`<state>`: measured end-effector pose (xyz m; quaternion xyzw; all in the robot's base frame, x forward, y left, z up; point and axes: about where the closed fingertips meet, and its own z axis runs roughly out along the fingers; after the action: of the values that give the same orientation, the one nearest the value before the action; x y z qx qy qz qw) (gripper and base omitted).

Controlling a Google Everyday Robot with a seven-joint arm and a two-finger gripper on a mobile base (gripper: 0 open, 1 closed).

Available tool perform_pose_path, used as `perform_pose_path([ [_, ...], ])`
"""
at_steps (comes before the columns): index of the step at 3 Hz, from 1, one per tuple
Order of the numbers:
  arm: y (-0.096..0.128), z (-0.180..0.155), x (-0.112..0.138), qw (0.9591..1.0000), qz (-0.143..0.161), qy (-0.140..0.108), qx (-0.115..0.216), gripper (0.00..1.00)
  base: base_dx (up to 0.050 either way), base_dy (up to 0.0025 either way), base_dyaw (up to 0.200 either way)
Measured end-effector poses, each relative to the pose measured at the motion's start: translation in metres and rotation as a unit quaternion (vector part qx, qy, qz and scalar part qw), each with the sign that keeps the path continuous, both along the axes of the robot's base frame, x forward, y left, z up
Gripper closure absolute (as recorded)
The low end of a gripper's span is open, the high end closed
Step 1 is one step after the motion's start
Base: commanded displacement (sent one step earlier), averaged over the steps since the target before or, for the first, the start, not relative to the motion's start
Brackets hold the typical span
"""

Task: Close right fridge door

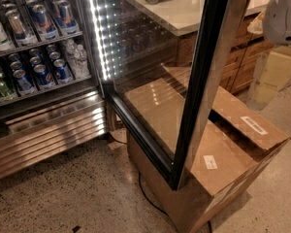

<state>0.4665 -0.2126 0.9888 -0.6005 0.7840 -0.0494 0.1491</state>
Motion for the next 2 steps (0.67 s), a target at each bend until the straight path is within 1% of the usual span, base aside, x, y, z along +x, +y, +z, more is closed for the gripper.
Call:
perform_pose_path([
  [1, 0.003, 0.02, 0.043, 0.9998, -0.005, -0.003, -0.016, 0.0, 0.0, 0.0, 0.0],
  [2, 0.015, 0.049, 0.06, 0.9987, 0.0, -0.051, 0.0, 0.0, 0.0, 0.0, 0.0],
])
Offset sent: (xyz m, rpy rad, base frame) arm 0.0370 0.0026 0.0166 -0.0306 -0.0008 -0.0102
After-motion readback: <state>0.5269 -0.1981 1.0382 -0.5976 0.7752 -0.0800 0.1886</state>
